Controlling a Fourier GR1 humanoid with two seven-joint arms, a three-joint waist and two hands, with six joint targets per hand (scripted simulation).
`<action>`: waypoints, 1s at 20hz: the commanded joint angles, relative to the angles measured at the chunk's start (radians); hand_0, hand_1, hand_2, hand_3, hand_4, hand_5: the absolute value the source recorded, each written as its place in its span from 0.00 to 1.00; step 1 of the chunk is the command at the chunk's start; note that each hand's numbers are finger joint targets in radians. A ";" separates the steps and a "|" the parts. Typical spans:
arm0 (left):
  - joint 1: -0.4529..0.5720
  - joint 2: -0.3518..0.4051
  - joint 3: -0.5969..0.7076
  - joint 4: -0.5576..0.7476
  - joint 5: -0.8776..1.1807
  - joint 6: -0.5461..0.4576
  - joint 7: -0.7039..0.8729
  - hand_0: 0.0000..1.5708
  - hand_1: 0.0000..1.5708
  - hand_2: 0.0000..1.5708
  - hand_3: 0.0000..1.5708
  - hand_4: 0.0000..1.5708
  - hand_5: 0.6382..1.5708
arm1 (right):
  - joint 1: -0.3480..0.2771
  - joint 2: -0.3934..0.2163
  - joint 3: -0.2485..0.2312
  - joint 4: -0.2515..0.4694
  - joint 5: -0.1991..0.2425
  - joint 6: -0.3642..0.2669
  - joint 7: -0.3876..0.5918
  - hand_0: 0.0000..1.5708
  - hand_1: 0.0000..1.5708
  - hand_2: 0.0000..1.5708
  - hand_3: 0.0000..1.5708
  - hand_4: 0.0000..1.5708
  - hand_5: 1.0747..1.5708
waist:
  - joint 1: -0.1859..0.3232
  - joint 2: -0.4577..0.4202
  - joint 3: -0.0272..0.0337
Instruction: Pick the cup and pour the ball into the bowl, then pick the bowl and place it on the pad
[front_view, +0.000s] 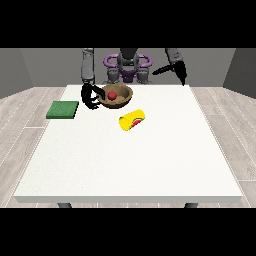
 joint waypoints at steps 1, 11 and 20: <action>0.060 0.012 0.014 0.039 0.002 0.005 -0.053 0.00 0.00 0.00 0.00 0.00 1.00 | -0.044 -0.036 0.004 -0.034 -0.017 0.031 0.168 1.00 1.00 1.00 1.00 0.66 0.98 | -0.044 -0.039 0.0055; 0.068 0.017 0.037 0.039 0.019 0.038 -0.095 0.00 0.00 0.00 0.00 0.00 1.00 | -0.020 -0.221 -0.099 -0.095 -0.111 0.195 0.185 1.00 1.00 1.00 1.00 0.67 0.98 | -0.063 0.017 0.0061; 0.025 -0.029 0.003 0.019 -0.016 0.116 -0.171 0.00 0.00 0.00 0.00 0.00 0.99 | -0.044 -0.394 -0.232 -0.015 -0.222 0.375 0.132 1.00 1.00 1.00 1.00 0.68 0.98 | -0.054 0.170 0.0065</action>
